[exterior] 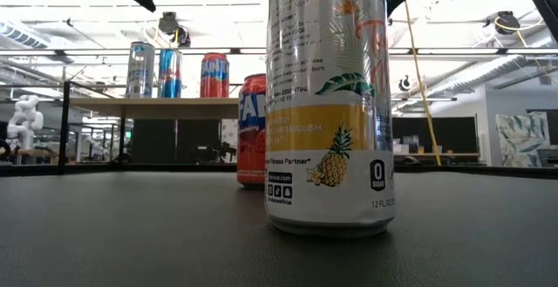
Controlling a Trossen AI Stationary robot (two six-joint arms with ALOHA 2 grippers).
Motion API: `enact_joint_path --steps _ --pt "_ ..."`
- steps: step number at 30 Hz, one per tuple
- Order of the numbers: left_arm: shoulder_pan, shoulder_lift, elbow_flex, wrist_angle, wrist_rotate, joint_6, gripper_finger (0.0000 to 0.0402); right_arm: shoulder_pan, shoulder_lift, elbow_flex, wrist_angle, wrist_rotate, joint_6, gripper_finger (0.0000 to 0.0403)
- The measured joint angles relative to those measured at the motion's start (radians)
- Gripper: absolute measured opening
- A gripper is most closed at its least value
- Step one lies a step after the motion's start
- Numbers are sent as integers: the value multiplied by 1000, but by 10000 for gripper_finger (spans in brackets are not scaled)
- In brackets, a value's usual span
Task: Place canned beverage on shelf
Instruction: Put the top white-yellow soda can on the shelf
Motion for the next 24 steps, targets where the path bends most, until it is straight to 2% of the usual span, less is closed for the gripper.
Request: enact_joint_path --steps 6,17,24 --pt "0 0 0 0 0 0 1 0 0 0 39 53 0 224" --pt "0 0 0 0 0 0 1 -2 3 0 64 51 -14 224" --pt "0 0 0 0 0 0 1 0 70 2 60 55 -18 224"
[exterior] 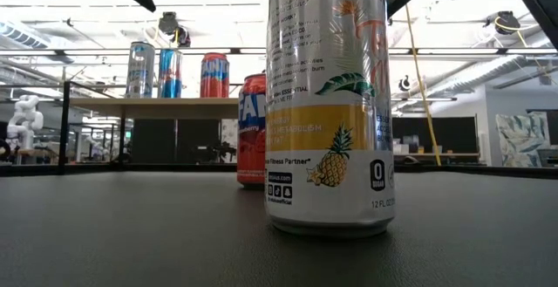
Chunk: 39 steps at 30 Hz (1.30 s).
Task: Place canned beverage on shelf
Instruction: Put the top white-yellow soda can on the shelf
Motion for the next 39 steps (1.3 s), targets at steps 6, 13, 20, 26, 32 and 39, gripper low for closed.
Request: enact_joint_path --steps 6,13,20,26,32,39 --pt "0 0 0 0 0 0 1 0 32 3 5 1 -1 225" --pt "0 0 0 0 0 0 1 1 52 1 2 -23 4 225" --pt "0 0 0 0 0 0 1 2 57 1 1 -27 22 225" --pt "0 0 0 0 0 0 1 12 39 -1 -4 -29 7 225" --pt "0 0 0 0 0 0 1 14 25 -1 1 -3 8 225" --pt "0 0 0 0 0 0 1 18 23 -1 11 1 23 236"
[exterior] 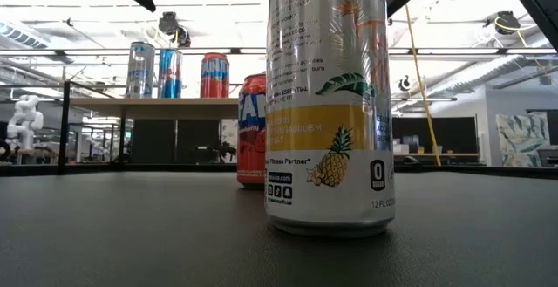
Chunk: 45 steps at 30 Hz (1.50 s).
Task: Place canned beverage on shelf
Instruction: Put the top white-yellow soda can on the shelf
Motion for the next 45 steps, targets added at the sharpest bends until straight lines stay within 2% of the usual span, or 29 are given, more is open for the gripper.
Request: enact_joint_path --steps 7,17,25,32,41,45 --pt "0 0 0 0 0 0 1 -11 -1 0 5 -18 13 244" --pt "0 0 0 0 0 0 1 -9 4 -4 24 -54 15 323" --pt "0 0 0 0 0 0 1 -8 4 -4 25 -31 6 328" --pt "0 0 0 0 0 0 1 1 19 -2 22 0 37 306" --pt "0 0 0 0 0 0 1 11 31 2 10 0 37 191" --pt "0 0 0 0 0 0 1 11 11 -1 0 -3 37 191"
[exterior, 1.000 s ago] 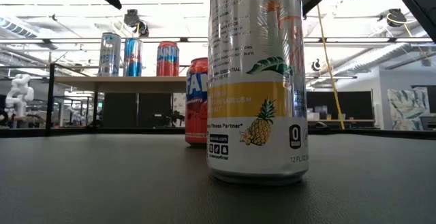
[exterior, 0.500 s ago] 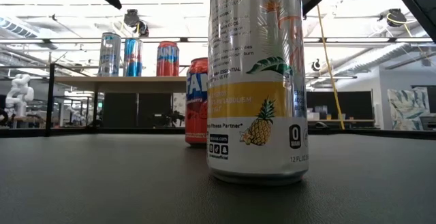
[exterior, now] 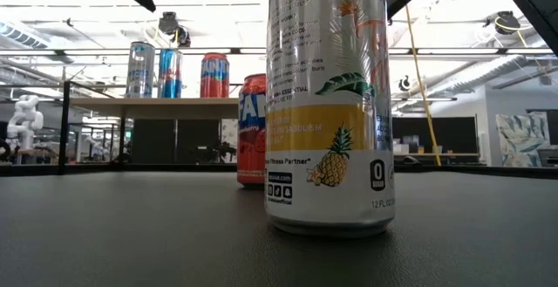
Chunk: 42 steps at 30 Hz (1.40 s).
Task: Place canned beverage on shelf
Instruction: Put the top white-yellow soda can on the shelf
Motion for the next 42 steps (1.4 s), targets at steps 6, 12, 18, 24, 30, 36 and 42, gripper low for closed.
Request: enact_joint_path --steps 6,12,18,24,30,36,42 --pt "0 0 0 0 0 0 1 5 -83 -1 -4 -5 -9 191" --pt "0 0 0 0 0 0 1 11 -182 -1 52 18 -20 191" --pt "0 0 0 0 0 0 1 18 -297 0 88 148 -20 191" --pt "0 0 0 0 0 0 1 18 -404 0 180 186 -9 191" --pt "0 0 0 0 0 0 1 39 -434 1 446 181 -21 191" --pt "0 0 0 0 0 0 1 61 -411 1 604 151 -51 191" --pt "0 0 0 1 0 0 1 69 -358 1 768 152 -79 191"
